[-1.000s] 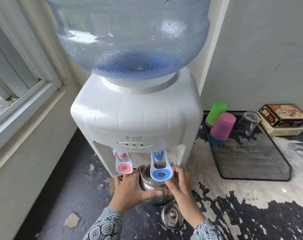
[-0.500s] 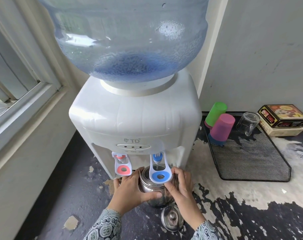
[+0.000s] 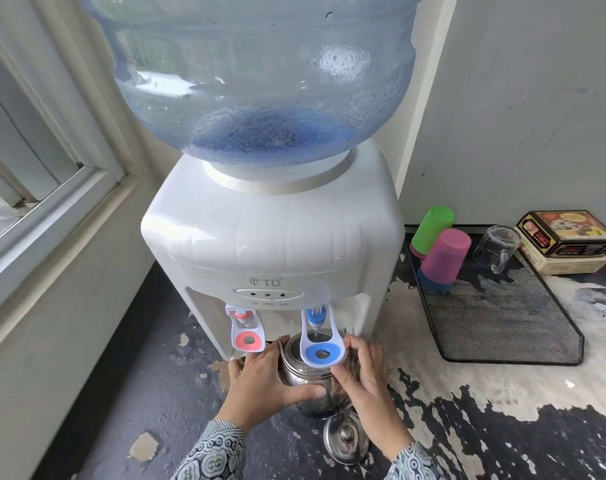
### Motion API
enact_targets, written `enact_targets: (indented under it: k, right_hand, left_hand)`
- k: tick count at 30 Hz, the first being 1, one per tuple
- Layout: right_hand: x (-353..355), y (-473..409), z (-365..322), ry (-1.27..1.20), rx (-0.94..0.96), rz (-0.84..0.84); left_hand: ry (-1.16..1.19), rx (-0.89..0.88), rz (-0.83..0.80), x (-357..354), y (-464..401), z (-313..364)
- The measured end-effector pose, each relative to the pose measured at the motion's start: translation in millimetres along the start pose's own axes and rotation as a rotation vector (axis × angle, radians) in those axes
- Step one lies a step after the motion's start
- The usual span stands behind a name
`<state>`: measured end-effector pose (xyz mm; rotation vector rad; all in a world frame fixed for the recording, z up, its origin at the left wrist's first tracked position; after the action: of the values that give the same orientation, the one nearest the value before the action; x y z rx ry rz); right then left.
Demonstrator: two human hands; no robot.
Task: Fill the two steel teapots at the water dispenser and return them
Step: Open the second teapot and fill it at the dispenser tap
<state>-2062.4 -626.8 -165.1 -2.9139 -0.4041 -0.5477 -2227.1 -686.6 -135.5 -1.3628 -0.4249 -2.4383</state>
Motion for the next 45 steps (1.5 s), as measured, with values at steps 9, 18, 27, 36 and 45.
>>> enact_targets:
  k: [9, 18, 27, 36, 45]
  right_hand:
    - [1, 0, -1, 0.007, 0.009, 0.002]
    - [1, 1, -2, -0.006, 0.000, -0.013]
    - [1, 0, 0, 0.022, 0.024, 0.000]
    - [0, 6, -22, 0.132, 0.191, 0.277]
    - [13, -2, -56, -0.097, 0.219, 0.237]
  left_hand:
    - [-0.004, 0.005, 0.012, -3, -1, -2]
    - [0.009, 0.005, 0.015, -4, 0, -3]
    - [0.010, 0.002, 0.015, -3, 1, -2]
    - [0.054, 0.012, 0.007, -2, 2, -1]
    - [0.034, 0.033, -0.010, 0, 2, -1]
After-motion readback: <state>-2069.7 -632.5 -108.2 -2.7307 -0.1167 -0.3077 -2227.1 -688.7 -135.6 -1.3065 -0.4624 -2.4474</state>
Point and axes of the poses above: each hand's wrist, its own y-axis away from the middle knuckle, its own x-axis out of the back of the hand, z = x × y, the point moved 1 cm from there along -y, towards the middle knuckle, and after that the axes turned 12 degrees about z, right-handed, at the moved point
